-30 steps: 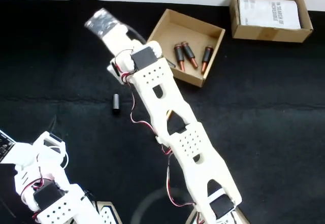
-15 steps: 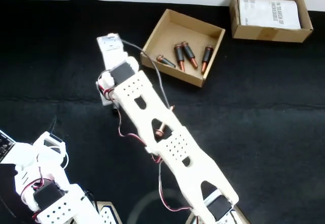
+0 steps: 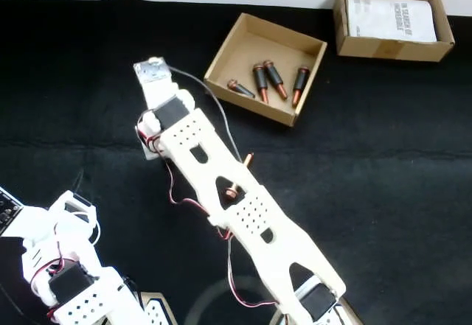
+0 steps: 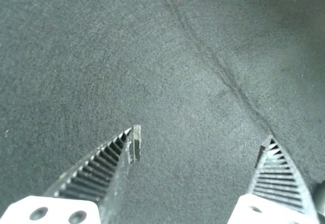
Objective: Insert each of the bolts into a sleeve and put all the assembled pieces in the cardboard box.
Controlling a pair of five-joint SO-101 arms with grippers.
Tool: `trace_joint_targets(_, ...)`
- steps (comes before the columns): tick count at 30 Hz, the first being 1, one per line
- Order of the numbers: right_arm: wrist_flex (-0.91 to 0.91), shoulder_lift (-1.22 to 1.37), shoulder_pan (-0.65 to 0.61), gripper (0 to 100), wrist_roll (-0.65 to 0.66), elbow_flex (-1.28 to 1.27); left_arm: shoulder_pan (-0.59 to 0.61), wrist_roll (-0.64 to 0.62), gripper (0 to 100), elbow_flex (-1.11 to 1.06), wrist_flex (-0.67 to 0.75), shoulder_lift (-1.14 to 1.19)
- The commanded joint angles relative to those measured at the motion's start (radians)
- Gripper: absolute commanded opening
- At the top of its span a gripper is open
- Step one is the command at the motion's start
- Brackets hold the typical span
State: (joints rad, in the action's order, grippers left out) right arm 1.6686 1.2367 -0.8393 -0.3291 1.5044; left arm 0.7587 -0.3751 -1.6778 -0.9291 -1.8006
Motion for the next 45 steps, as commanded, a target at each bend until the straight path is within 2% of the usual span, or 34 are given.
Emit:
trace_joint_targets(1,-0.036,0.004,-0.016,11.1,0.012,0.012,-0.012,0.000,36,-0.018,-0.003,-0.015)
trace_joint_targets(7,-0.124,0.018,-0.018,11.1,0.017,0.004,-0.013,0.000,36,-0.018,-0.002,-0.015)
trace_joint_targets(11,-0.154,0.018,-0.015,10.8,0.075,0.002,-0.013,0.000,36,-0.018,0.000,-0.015)
trace_joint_targets(21,-0.108,0.008,-0.004,10.8,0.084,-0.088,-0.013,0.000,36,-0.018,0.000,-0.015)
trace_joint_targets(27,-0.101,0.016,-0.010,10.5,0.184,-0.113,-0.013,0.000,36,-0.018,0.000,-0.015)
trace_joint_targets(30,-0.101,0.013,-0.008,1.1,0.229,-0.108,-0.013,0.000,36,-0.018,0.000,-0.015)
trace_joint_targets(33,-0.094,0.008,-0.005,0.9,0.269,-0.108,-0.013,0.000,36,-0.018,0.000,-0.015)
trace_joint_targets(39,-0.091,-0.016,0.050,0.7,0.279,-0.065,-0.015,0.000,36,-0.018,0.000,-0.015)
trace_joint_targets(45,-0.058,-0.153,0.143,0.7,0.299,0.059,-0.016,0.000,36,-0.018,0.000,-0.015)
